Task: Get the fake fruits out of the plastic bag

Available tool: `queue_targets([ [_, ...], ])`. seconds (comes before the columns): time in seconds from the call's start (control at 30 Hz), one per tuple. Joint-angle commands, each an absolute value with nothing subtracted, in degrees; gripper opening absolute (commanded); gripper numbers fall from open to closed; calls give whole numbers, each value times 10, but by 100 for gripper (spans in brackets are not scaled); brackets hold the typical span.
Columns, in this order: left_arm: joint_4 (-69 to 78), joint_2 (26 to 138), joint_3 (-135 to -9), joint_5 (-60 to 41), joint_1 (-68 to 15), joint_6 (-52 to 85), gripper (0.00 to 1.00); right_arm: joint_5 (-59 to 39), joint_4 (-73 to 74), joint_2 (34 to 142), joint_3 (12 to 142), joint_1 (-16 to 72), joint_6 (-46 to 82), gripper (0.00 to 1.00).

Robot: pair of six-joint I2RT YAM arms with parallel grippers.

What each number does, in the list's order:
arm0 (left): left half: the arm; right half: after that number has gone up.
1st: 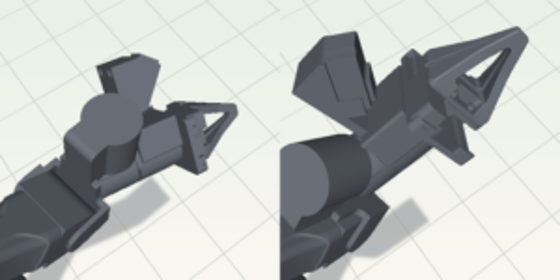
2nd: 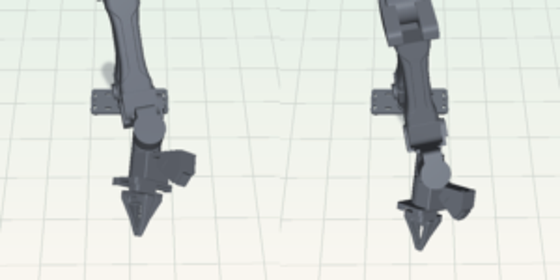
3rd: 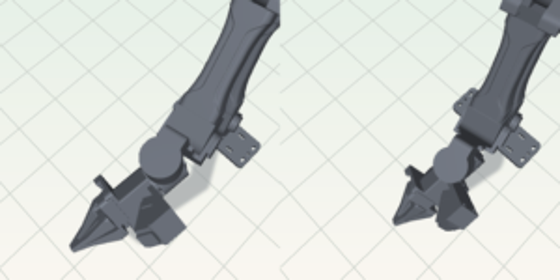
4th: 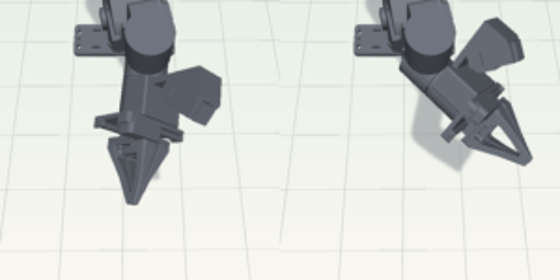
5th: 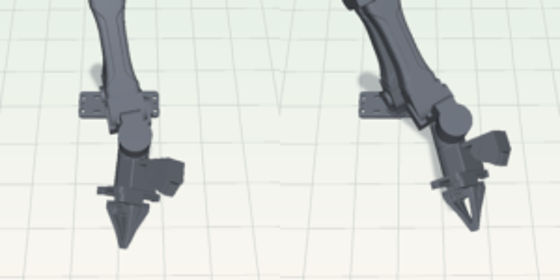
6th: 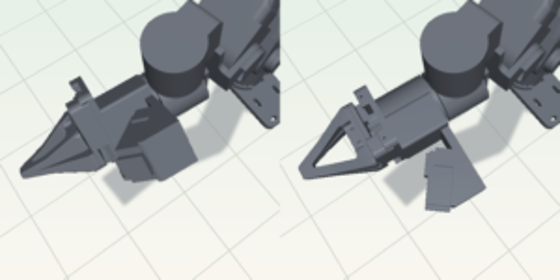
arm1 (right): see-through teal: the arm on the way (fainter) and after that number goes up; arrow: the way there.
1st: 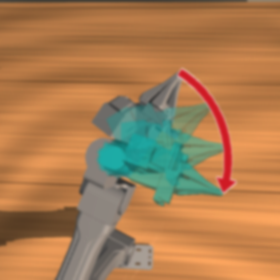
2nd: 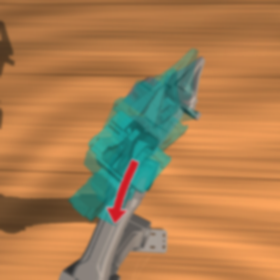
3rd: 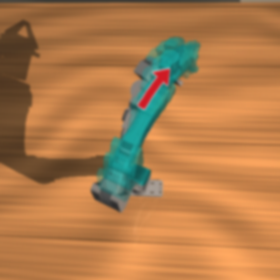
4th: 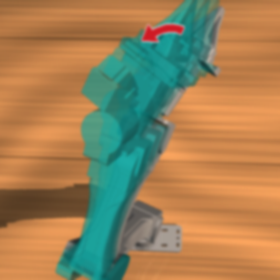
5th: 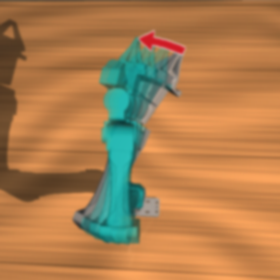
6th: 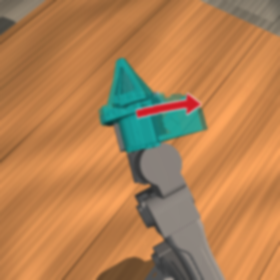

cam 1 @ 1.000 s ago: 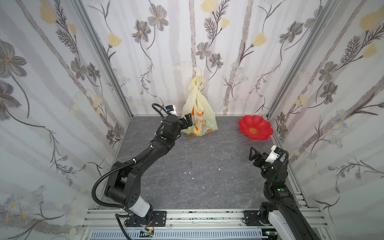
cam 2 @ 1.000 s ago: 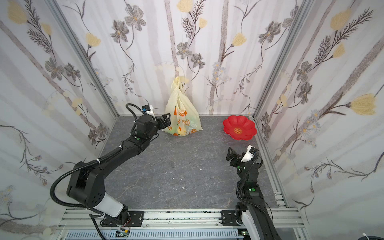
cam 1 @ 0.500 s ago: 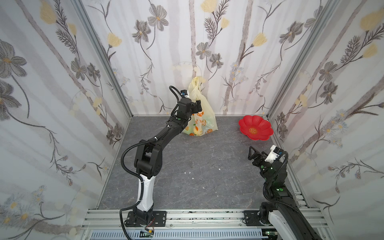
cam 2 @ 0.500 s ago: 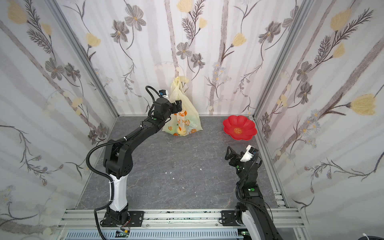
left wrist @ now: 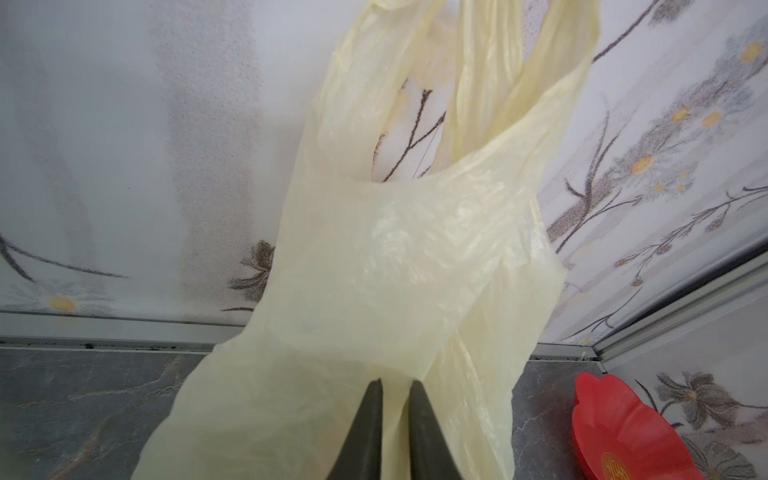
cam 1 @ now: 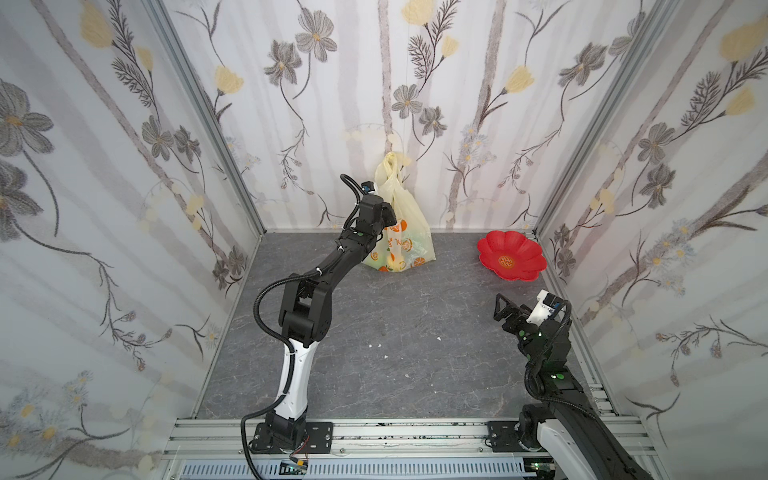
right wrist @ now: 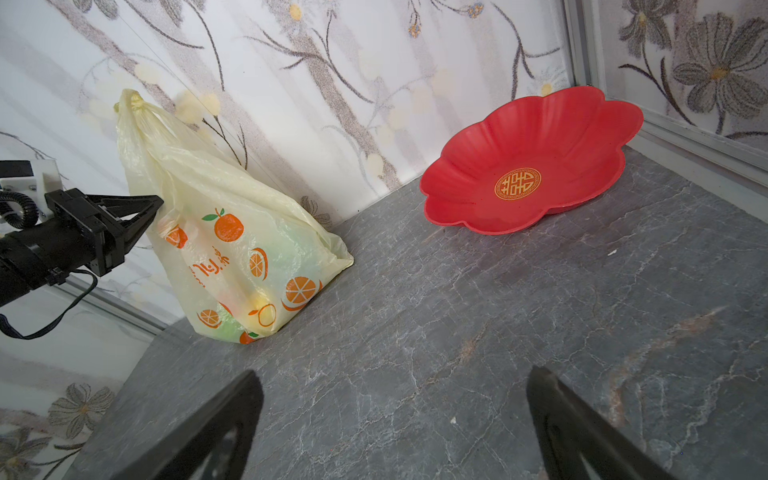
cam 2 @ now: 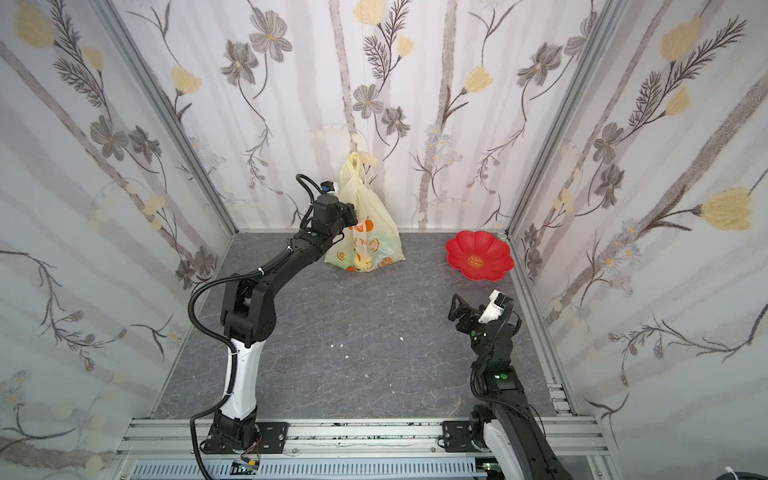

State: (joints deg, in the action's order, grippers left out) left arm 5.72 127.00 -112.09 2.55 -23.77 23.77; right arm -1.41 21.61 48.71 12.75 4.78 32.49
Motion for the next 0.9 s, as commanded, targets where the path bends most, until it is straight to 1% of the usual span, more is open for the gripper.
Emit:
queue_targets([
  [0.0, 67, 1250, -1109, -3, -234, 267, 0, 11, 224, 498, 143, 69, 312, 100],
  [0.1, 69, 1217, -1076, -27, -240, 289, 0, 37, 187, 510, 176, 107, 294, 100],
  [0.23, 78, 1142, -991, -23, -274, 274, 0, 54, 150, 515, 213, 149, 277, 100],
  [0.3, 98, 1095, -930, -15, -294, 272, 0, 59, 130, 520, 230, 163, 274, 100],
  [0.4, 194, 1009, -791, -26, -317, 303, 0, 58, 104, 533, 258, 181, 268, 100],
  [0.47, 226, 964, -719, -27, -332, 317, 0, 56, 91, 549, 284, 193, 258, 100],
  [0.63, 270, 842, -566, 6, -378, 327, 0, 53, 65, 604, 361, 230, 221, 100],
  [0.7, 274, 805, -524, 21, -389, 324, 0, 56, 60, 634, 392, 247, 206, 100],
  [0.83, 271, 762, -491, 61, -378, 289, 0, 91, 30, 694, 470, 270, 189, 100],
  [0.87, 265, 770, -500, 48, -366, 276, 11, 95, 24, 704, 481, 272, 192, 100],
])
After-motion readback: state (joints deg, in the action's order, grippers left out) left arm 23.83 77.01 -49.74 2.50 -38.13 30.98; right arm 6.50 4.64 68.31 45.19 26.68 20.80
